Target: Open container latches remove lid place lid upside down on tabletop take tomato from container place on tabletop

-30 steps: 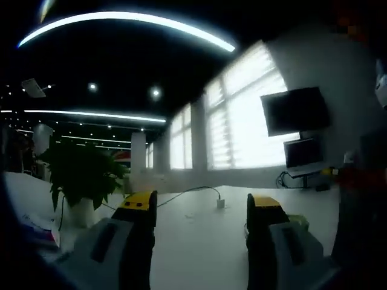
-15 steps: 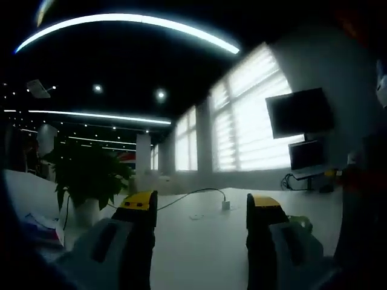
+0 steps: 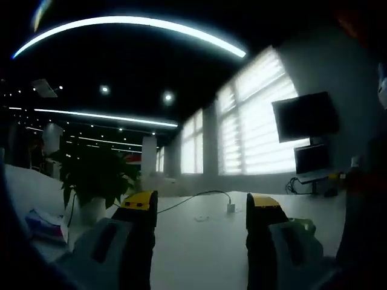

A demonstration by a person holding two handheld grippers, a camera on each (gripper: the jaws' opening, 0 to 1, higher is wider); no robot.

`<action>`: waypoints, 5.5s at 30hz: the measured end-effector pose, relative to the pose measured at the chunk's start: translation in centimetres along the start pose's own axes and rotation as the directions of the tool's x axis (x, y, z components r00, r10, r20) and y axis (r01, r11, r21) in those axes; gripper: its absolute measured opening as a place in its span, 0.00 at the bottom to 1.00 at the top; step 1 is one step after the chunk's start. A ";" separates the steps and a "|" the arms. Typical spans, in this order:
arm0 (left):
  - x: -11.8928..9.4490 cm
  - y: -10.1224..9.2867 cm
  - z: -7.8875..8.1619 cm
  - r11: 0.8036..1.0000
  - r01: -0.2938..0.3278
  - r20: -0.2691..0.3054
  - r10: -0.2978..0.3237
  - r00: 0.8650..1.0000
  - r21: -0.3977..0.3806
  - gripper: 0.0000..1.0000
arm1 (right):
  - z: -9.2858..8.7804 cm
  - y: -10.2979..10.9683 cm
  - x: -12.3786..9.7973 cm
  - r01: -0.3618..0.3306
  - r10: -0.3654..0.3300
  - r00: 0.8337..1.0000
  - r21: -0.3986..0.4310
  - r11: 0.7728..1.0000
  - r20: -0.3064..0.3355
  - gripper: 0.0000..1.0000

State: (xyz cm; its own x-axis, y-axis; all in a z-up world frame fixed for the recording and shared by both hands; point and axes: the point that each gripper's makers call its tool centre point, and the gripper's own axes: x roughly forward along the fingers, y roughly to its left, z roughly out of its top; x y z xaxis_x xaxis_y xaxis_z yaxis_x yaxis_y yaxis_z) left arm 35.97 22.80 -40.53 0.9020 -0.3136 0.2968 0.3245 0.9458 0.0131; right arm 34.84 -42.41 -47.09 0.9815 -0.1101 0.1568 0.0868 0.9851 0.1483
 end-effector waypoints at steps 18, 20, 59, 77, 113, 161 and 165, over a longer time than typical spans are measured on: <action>-1.1 1.0 -0.2 1.000 -0.028 -0.002 0.028 1.000 0.003 0.51 | 0.4 0.5 0.2 -0.012 0.012 1.000 -0.007 1.000 -0.001 0.52; -0.9 0.6 -0.3 1.000 -0.004 -0.014 0.004 1.000 0.015 0.51 | 0.3 0.5 0.2 -0.012 0.012 1.000 -0.007 1.000 -0.001 0.52; 6.7 -11.2 -3.3 0.859 0.506 -0.285 -0.469 0.836 0.072 0.56 | 0.3 0.9 -0.2 -0.033 0.033 0.999 -0.013 0.999 -0.008 0.52; 9.8 -17.7 -5.6 0.743 0.670 -0.373 -0.617 0.693 0.016 0.56 | 0.0 1.4 -0.1 -0.054 0.053 0.999 -0.011 0.999 -0.012 0.52; 9.6 -24.7 -16.5 0.451 0.863 -0.720 -0.675 0.163 -0.228 0.60 | -0.6 1.7 -0.7 -0.048 0.049 0.999 0.016 0.999 -0.020 0.52; 10.8 -23.1 -19.3 0.386 0.889 -0.786 -0.617 0.049 -0.248 0.64 | 3.2 24.3 -3.9 -0.462 0.713 0.687 -0.671 0.581 0.144 0.50; 10.5 -23.6 -19.1 0.385 0.890 -0.782 -0.621 0.052 -0.246 0.64 | 1.8 27.8 -5.3 -0.458 0.790 0.602 -0.760 0.462 0.118 0.49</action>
State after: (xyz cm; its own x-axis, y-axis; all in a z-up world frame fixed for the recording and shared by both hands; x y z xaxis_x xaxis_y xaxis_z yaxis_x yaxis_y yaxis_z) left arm 43.25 -4.46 -55.99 0.0683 -0.6697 -0.7395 0.9974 0.0643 0.0339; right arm 31.72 -14.69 -42.08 0.6389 0.6966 0.3264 -0.2793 0.6053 -0.7454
